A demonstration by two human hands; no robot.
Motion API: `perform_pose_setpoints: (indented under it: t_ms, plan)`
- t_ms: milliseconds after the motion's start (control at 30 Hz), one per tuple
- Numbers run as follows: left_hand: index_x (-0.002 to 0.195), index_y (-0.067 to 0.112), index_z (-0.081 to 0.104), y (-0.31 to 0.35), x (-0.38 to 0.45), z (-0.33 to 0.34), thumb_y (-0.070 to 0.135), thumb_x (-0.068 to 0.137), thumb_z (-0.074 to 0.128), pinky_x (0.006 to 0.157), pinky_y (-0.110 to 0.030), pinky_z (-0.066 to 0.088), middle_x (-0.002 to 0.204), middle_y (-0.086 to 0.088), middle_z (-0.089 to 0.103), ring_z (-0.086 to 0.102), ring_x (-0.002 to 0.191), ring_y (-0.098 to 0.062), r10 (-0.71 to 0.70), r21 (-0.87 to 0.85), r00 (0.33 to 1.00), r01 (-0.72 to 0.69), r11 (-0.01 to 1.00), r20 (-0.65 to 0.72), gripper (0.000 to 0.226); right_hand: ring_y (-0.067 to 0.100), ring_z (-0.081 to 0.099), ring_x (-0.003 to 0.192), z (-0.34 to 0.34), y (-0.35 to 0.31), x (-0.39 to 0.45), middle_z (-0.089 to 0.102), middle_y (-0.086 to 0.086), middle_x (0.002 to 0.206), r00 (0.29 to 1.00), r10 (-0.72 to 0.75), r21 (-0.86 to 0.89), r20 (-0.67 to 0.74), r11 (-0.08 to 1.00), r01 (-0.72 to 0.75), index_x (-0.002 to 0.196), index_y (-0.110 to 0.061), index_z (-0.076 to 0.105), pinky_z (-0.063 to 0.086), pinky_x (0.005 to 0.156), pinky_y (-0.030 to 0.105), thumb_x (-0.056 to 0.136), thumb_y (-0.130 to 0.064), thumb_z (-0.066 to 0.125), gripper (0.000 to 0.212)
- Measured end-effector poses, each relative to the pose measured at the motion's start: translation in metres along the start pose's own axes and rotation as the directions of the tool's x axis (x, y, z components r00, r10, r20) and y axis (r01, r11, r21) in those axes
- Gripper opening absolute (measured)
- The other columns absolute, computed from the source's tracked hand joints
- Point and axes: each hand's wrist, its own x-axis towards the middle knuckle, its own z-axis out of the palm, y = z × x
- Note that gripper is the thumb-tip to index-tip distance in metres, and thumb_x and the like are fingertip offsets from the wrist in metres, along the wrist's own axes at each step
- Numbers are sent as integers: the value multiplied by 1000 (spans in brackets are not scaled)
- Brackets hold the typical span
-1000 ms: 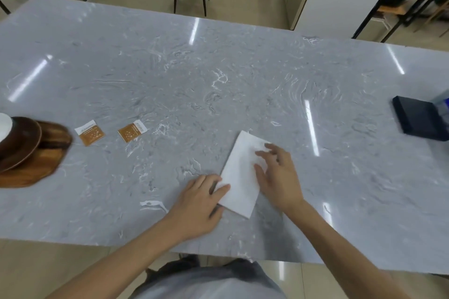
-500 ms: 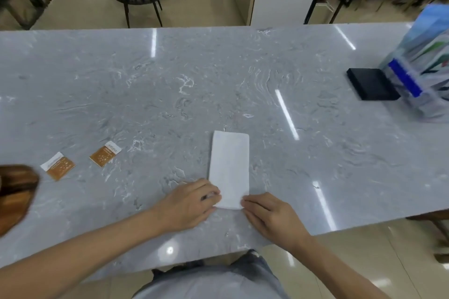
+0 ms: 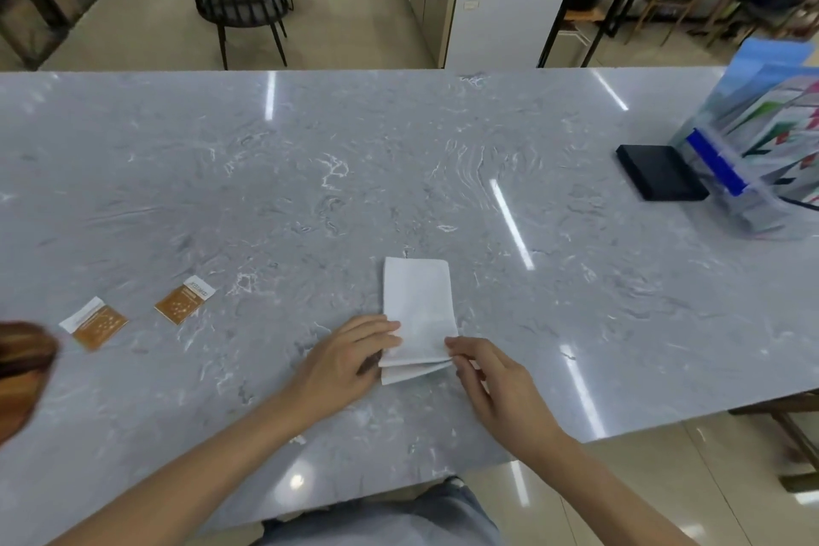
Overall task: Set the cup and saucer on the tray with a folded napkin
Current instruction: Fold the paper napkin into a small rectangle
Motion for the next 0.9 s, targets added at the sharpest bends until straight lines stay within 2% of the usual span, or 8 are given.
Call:
perform_pose_setpoints:
  t_ms: [100, 233, 333, 467, 567, 633, 767, 900]
  plan:
    - [116, 8, 74, -4, 1, -1, -10, 81, 69, 108, -24, 45, 128, -4, 70, 61, 124, -16, -35, -56, 999, 33, 998, -40, 39, 3, 65, 111, -1, 11, 4, 65, -2, 127, 1000, -24, 87, -8, 996, 25, 120, -14, 65, 56, 87, 19, 102, -34, 57, 28]
    - [118, 9, 73, -10, 1, -3, -10, 84, 69, 105, -27, 49, 127, -4, 70, 63, 122, -13, -93, -104, 993, 85, 991, -69, 40, 11, 51, 136, -4, 34, 15, 50, -2, 148, 991, -64, 19, 116, 998, 62, 138, -20, 57, 52, 100, 24, 90, -46, 74, 57]
    - [115, 8, 75, -11, 2, -3, -11, 81, 71, 105, -29, 49, 124, -4, 72, 64, 122, -15, -85, -97, 993, 77, 992, -79, 38, 13, 49, 137, -2, 45, 27, 45, 0, 153, 991, -61, -10, 121, 998, 63, 138, -19, 57, 56, 97, 35, 92, -36, 74, 52]
    - [113, 8, 74, -14, 4, -3, -13, 83, 66, 101, -31, 53, 133, 2, 67, 66, 121, -15, -116, -140, 993, 110, 984, -37, 37, 8, 54, 131, 7, 51, 37, 40, -8, 157, 984, -86, 30, 157, 996, 83, 137, -24, 57, 59, 89, 35, 94, -22, 69, 44]
    - [115, 10, 71, -22, 7, -3, -7, 88, 64, 80, -36, 57, 133, 3, 66, 72, 93, -24, -126, -164, 992, 120, 979, -23, 32, 9, 65, 117, 11, 52, 42, 41, -12, 155, 991, -10, 93, 132, 996, -3, 136, -26, 57, 61, 83, 32, 96, -19, 67, 43]
    - [120, 13, 68, -25, 11, -1, 0, 92, 64, 72, -32, 54, 125, 4, 65, 67, 80, -19, -133, -176, 990, 125, 976, -35, 30, 8, 67, 114, 12, 50, 46, 44, -13, 152, 995, 45, 162, 88, 985, -59, 137, -27, 57, 61, 80, 25, 98, -23, 65, 40]
    - [115, 18, 65, -27, 27, 5, 22, 99, 61, 74, -21, 51, 108, 6, 63, 65, 90, -4, -188, -255, 975, 154, 955, -115, 17, 9, 71, 103, 21, 47, 53, 52, -14, 142, 984, 176, 250, -12, 954, -168, 137, -36, 53, 62, 68, 27, 99, -36, 65, 40]
    - [117, 22, 60, -32, 44, 16, 19, 92, 71, 65, -21, 53, 110, 8, 68, 68, 70, -5, -426, -405, 883, 323, 855, -195, 27, 8, 72, 98, 35, 48, 60, 53, -18, 139, 911, 400, 331, -98, 877, -349, 141, -31, 48, 62, 79, 31, 98, -39, 66, 47]
